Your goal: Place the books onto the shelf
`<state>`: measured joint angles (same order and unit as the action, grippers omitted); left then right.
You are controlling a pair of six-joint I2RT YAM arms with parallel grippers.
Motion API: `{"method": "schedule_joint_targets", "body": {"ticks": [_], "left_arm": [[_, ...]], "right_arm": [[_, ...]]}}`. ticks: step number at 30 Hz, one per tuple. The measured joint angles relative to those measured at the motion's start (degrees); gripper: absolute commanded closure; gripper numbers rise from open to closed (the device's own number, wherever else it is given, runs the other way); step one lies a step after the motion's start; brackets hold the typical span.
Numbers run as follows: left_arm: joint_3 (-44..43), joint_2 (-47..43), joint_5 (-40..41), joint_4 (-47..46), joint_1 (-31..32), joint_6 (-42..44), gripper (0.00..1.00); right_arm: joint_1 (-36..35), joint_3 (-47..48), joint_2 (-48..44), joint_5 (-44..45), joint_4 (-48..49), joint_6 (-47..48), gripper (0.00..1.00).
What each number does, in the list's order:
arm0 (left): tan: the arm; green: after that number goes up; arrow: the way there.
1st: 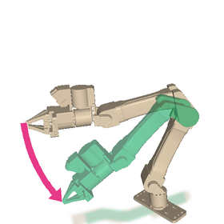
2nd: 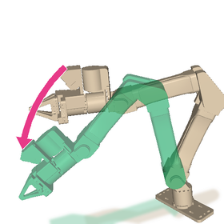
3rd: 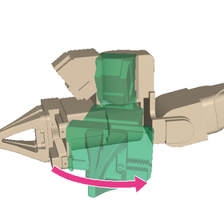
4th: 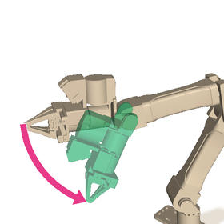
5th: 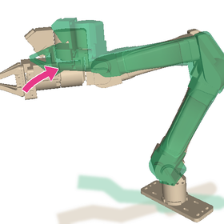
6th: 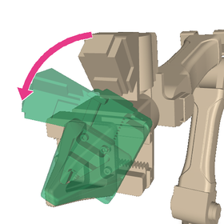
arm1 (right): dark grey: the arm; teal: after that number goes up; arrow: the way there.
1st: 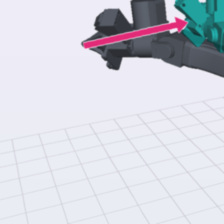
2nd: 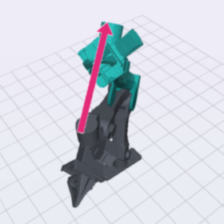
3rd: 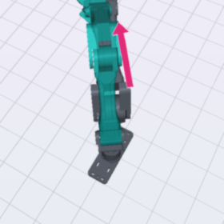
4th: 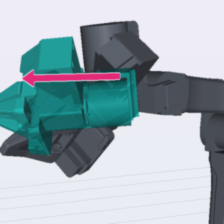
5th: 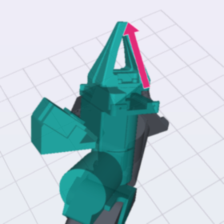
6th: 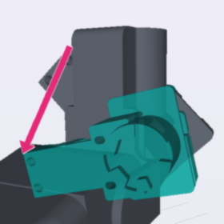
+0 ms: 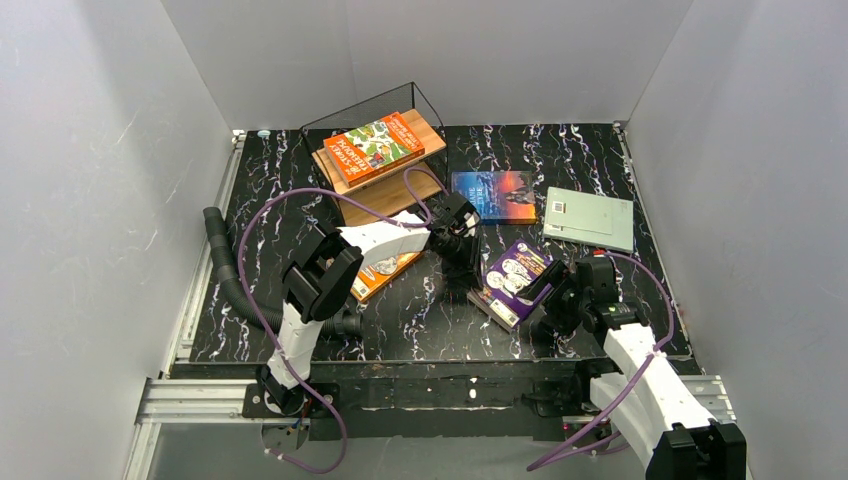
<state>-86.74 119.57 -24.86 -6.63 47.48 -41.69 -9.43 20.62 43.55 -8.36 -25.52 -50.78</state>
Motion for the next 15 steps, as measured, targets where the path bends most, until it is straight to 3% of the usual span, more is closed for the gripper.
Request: {"method": "schedule_joint_targets", "body": {"ticks": [2,5,15], "left_arm": [[0.04,0.00,0.04,0.04,0.00,-0.13,0.52],[0.04,-0.11,-0.02,0.02,0.00,-0.07,0.40],[0.07,-0.13,-4.04,-5.55,0.00,-4.17,0.42]], "right_arm": [[0.00,-0.17,-0.02,0.00,0.02,0.00,0.06],[0.00,-0.61,0.00,0.00,-0.04,-0.02,0.06],[0.00,-0.70,-0.13,0.02,-0.04,0.00,0.06]]}}
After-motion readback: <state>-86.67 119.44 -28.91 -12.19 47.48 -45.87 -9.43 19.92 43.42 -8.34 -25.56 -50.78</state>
